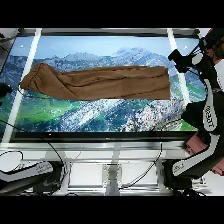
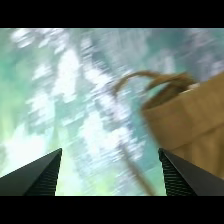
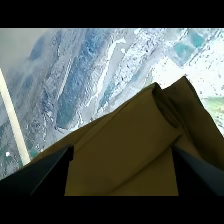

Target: Fold the clothes and pants, and hang the long-sleeved shirts on hangers.

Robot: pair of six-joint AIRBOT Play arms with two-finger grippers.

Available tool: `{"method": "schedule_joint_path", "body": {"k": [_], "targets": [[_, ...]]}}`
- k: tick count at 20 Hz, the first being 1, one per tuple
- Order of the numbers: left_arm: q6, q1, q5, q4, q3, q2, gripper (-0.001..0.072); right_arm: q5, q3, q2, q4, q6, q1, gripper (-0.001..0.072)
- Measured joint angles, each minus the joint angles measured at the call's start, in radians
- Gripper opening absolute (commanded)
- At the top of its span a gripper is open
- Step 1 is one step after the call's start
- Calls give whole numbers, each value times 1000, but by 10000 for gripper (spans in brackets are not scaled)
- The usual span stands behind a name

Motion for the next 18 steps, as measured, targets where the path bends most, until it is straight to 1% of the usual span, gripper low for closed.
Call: {"method": "schedule_joint_path", "body": {"k": [3,6,9,14,18], "targets": [[6,18,-62,-14,3,7,700,60,0,1,-3,-27,0,687],[35,-9,-74,-62,28,-7,702,150,0,1,-4,-57,0,687],[52,-48,-78,-117,74,-68,701,250,0,1,0,-70,0,687],[61,-66,-75,-369,132,-206,700,375,1,1,34,-76,0,687],[63,-51,-47,-480,145,-276,701,416,1,1,64,-78,0,687]]}}
